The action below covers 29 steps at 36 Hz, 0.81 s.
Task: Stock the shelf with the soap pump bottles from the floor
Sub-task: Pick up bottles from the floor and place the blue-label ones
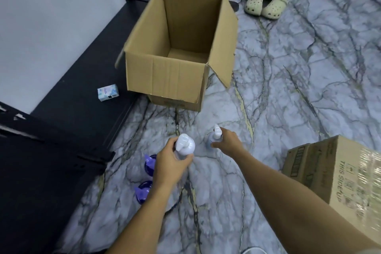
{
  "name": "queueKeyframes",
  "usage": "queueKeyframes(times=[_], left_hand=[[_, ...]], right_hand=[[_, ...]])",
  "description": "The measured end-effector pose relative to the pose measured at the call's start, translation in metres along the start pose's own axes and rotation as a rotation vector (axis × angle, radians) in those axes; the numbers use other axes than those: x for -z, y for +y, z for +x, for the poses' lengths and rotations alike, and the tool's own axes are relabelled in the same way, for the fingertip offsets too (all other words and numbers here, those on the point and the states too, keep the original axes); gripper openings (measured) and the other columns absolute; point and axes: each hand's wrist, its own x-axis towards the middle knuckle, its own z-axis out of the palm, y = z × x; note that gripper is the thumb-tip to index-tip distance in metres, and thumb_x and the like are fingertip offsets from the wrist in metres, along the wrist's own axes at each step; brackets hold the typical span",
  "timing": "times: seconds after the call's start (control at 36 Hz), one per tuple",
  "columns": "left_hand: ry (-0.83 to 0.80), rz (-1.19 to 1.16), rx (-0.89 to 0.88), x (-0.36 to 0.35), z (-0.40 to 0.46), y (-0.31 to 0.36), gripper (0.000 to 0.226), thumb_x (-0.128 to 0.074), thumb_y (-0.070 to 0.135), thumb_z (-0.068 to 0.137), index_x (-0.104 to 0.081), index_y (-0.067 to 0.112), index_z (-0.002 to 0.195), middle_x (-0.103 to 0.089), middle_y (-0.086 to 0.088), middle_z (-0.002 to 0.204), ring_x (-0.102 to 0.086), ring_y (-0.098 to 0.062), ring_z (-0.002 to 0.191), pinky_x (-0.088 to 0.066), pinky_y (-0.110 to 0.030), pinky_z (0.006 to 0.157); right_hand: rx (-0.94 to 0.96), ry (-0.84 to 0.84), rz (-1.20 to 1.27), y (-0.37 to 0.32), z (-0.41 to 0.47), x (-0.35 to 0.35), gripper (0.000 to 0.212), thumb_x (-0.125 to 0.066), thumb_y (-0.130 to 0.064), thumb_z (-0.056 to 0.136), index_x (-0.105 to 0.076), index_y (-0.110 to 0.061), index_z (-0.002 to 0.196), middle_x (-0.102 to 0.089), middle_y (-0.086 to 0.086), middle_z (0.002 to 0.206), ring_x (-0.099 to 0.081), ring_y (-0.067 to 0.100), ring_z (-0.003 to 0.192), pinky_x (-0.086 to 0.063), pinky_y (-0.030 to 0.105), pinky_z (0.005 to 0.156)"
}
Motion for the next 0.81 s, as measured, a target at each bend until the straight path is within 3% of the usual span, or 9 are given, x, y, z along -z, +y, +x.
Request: queueKeyframes(times=[0.14,0.25,0.42,0.5,0.58,0.69,0.81], left_hand=[[0.054,-0.037,0.011,0.029,-0.015,0.022,0.050,-0.082,0.025,0.078,-0.052,0.051,0.108,-0.062,0.026,0.099,-0.064,-0.008,0.099,-0.053,-0.027,0.078],[0.105,-0.026,0.011,0.058,-0.023,0.046,0.055,-0.080,0.025,0.079,-0.058,0.027,0.130,-0.064,0.013,0.104,-0.063,-0.010,0.100,-0.044,-0.019,0.071],[0.210,-0.014,-0.042,0.120,-0.033,0.080,0.054,-0.080,0.023,0.077,-0.062,0.023,0.128,-0.069,0.014,0.100,-0.067,-0.001,0.093,-0.048,-0.013,0.073],[0.257,-0.025,-0.111,0.156,-0.045,0.100,0.051,-0.077,0.022,0.080,-0.062,0.031,0.128,-0.068,0.022,0.098,-0.062,0.014,0.090,-0.044,-0.001,0.068],[0.325,-0.005,-0.183,0.195,-0.059,0.122,0.052,-0.075,0.027,0.081,-0.060,0.033,0.131,-0.070,0.020,0.103,-0.063,0.008,0.096,-0.045,-0.002,0.069],[0.437,0.001,-0.264,0.244,-0.082,0.151,0.051,-0.075,0.027,0.082,-0.059,0.031,0.130,-0.069,0.022,0.104,-0.063,0.009,0.095,-0.044,-0.002,0.070],[0.541,-0.020,-0.320,0.289,-0.113,0.174,0.047,-0.074,0.030,0.085,-0.058,0.032,0.129,-0.068,0.019,0.107,-0.063,0.004,0.095,-0.046,-0.010,0.074]], right_hand=[[0.014,0.085,0.071,-0.025,-0.026,-0.005,0.047,-0.077,-0.021,0.080,-0.062,-0.008,0.121,-0.068,0.011,0.108,-0.062,0.028,0.100,-0.045,0.032,0.073],[0.149,0.132,0.085,-0.058,-0.048,0.005,0.037,-0.075,-0.023,0.075,-0.060,-0.017,0.108,-0.067,0.004,0.088,-0.063,0.026,0.083,-0.047,0.035,0.064],[0.427,0.174,0.185,-0.129,-0.079,0.044,0.034,-0.074,-0.020,0.075,-0.051,-0.024,0.099,-0.054,-0.008,0.064,-0.050,0.008,0.060,-0.034,0.028,0.051],[0.553,0.224,0.263,-0.171,-0.097,0.064,0.028,-0.072,-0.018,0.074,-0.060,-0.023,0.099,-0.063,-0.006,0.071,-0.054,0.003,0.062,-0.037,0.022,0.053],[0.693,0.254,0.304,-0.215,-0.116,0.082,0.028,-0.071,-0.016,0.075,-0.060,-0.028,0.097,-0.063,-0.014,0.076,-0.058,-0.003,0.070,-0.040,0.015,0.058],[0.869,0.252,0.356,-0.274,-0.150,0.104,0.028,-0.073,-0.016,0.081,-0.065,-0.026,0.106,-0.071,-0.013,0.095,-0.066,0.004,0.091,-0.052,0.024,0.073],[1.024,0.253,0.405,-0.332,-0.189,0.119,0.029,-0.074,-0.017,0.085,-0.068,-0.025,0.112,-0.071,-0.017,0.101,-0.066,-0.003,0.097,-0.052,0.016,0.077]])
